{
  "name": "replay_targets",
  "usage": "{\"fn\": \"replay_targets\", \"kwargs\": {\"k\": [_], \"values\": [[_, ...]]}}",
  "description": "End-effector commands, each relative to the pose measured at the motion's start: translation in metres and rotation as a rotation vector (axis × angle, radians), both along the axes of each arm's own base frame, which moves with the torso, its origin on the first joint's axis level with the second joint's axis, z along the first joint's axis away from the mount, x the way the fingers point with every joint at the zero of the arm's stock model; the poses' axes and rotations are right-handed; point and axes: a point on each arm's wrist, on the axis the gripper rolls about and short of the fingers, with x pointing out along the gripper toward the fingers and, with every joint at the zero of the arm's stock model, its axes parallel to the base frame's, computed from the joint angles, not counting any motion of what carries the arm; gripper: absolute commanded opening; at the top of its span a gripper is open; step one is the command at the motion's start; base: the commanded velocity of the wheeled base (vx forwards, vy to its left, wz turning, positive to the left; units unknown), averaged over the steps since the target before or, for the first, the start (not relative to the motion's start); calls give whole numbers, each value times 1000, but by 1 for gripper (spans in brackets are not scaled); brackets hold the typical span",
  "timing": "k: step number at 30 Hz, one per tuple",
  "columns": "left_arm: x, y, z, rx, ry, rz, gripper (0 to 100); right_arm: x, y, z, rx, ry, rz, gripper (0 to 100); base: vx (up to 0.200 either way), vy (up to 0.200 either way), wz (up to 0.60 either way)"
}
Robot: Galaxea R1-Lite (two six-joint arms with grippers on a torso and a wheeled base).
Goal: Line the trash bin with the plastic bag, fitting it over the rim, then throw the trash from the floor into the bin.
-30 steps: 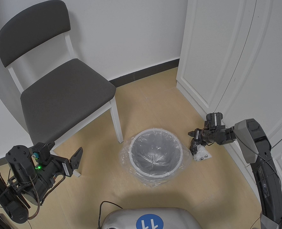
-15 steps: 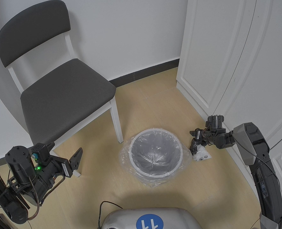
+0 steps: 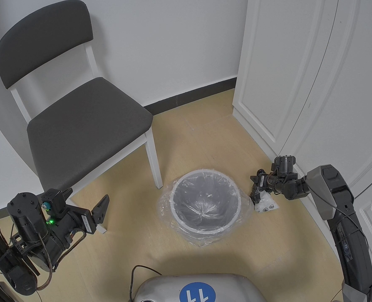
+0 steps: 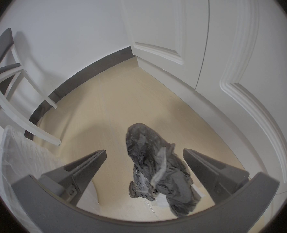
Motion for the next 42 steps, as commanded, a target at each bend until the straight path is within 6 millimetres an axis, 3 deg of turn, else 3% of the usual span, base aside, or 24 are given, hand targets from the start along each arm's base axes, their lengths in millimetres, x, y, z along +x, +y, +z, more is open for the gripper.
{"fn": "replay_targets", "kwargs": {"k": [1,18,29,30,42], "values": [[-1,0,0,-10,1,1,100,-1,-3,-15,0,-4,-7,100,0,0,0],[-2,-2,0,-11,4,-9,100,-3,-6,-47,6,-85,-12,100,0,0,0],[-2,-2,6,-24,-27,-11,100,-2,-6,-46,54,-98,-38,100,0,0,0],[-2,-2,6,-26,-28,-11,100,-2,-6,-45,58,-102,-38,0,0,0,0],[-8,1,10,-31,-44,-11,100,-2,-6,-46,55,-85,-44,0,0,0,0]]}}
